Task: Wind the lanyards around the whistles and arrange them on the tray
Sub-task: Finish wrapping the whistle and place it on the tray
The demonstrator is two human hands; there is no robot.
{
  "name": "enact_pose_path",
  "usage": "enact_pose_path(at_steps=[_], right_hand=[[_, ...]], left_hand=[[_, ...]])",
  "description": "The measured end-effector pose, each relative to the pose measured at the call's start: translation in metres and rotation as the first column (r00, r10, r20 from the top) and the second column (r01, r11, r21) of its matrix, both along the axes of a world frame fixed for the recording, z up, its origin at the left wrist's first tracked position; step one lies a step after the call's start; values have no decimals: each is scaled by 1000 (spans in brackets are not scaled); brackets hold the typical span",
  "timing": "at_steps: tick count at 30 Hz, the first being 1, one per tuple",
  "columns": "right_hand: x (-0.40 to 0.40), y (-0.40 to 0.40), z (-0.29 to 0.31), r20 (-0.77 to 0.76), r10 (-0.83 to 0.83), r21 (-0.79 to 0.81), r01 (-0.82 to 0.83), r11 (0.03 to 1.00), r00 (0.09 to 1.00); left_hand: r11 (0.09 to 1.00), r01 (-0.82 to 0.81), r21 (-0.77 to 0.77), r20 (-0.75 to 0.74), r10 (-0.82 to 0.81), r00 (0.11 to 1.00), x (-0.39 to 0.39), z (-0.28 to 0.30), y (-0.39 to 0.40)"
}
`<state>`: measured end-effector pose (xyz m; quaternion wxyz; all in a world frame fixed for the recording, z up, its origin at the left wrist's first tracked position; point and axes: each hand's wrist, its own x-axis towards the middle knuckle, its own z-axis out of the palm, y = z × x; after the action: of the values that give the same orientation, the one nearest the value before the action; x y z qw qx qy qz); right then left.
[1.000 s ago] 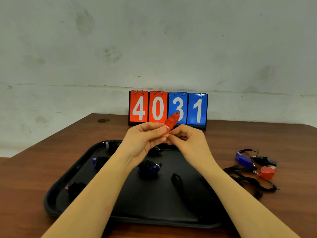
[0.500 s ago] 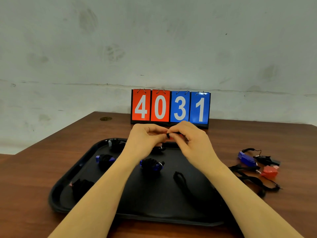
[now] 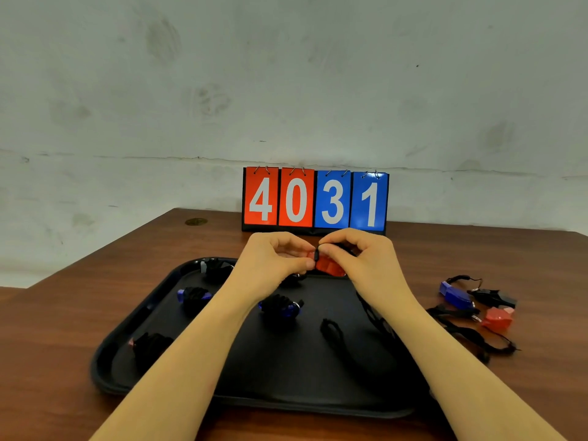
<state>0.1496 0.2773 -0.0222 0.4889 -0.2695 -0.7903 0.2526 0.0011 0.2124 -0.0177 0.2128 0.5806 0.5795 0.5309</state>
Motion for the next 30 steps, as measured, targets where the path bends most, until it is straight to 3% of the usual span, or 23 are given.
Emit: enact_pose_path(at_steps=[9,15,21,30], right_hand=[[7,5,7,-173,87,-302,-137,944,981],[11,4,12,-337,86,-422,-232,877,938],[1,-2,7,-260,146,-370,-238,898,954],[-2,-6,4,-114,264,-336,-288,897,958]], left_hand=[[997,62,-35,-68,-65,996,0,3,-4],[978,182,101,152,-196,969,2,7,-10],[975,71,210,371,-147,917,1,7,-5],[957,-137,257,382,29,924,-1,6,-2]])
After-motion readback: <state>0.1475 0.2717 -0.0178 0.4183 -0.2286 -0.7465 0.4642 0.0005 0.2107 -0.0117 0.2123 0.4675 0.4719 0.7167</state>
